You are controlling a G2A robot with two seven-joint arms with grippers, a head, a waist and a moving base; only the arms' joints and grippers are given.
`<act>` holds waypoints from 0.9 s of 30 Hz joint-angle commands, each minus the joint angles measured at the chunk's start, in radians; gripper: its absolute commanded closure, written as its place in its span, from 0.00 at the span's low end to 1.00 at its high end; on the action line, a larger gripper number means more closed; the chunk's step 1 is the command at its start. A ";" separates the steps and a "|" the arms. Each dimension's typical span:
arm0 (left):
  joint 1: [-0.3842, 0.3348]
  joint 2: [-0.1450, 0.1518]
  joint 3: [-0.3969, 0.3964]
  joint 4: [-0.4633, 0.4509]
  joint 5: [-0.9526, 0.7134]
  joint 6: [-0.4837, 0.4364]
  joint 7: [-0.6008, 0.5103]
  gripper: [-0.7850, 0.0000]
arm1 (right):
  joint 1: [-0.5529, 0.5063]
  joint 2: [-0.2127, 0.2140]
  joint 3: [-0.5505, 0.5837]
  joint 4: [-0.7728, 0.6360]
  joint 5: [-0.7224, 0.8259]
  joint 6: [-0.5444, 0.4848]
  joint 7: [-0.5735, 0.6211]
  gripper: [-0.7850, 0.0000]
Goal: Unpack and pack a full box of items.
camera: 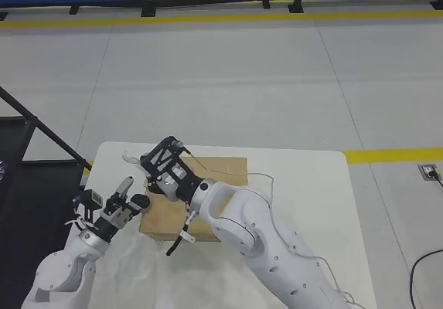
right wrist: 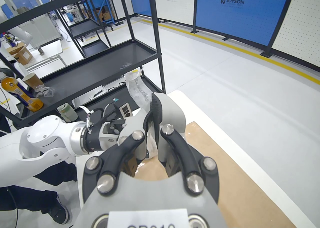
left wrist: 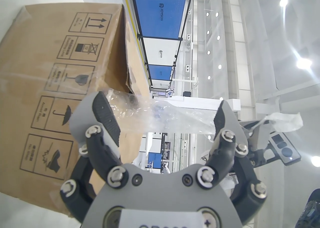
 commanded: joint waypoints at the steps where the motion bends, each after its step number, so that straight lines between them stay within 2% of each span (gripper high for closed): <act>1: 0.003 0.001 -0.005 -0.009 -0.008 0.001 -0.001 0.00 | 0.001 0.001 0.017 0.012 0.008 -0.003 0.006 1.00; 13: -0.019 0.007 -0.018 -0.056 -0.005 0.024 0.009 0.00 | 0.009 0.005 0.061 0.055 0.056 -0.061 0.008 1.00; 27: -0.079 0.011 0.027 -0.032 0.045 0.040 -0.006 0.00 | 0.014 0.002 0.060 0.063 0.085 -0.064 0.031 1.00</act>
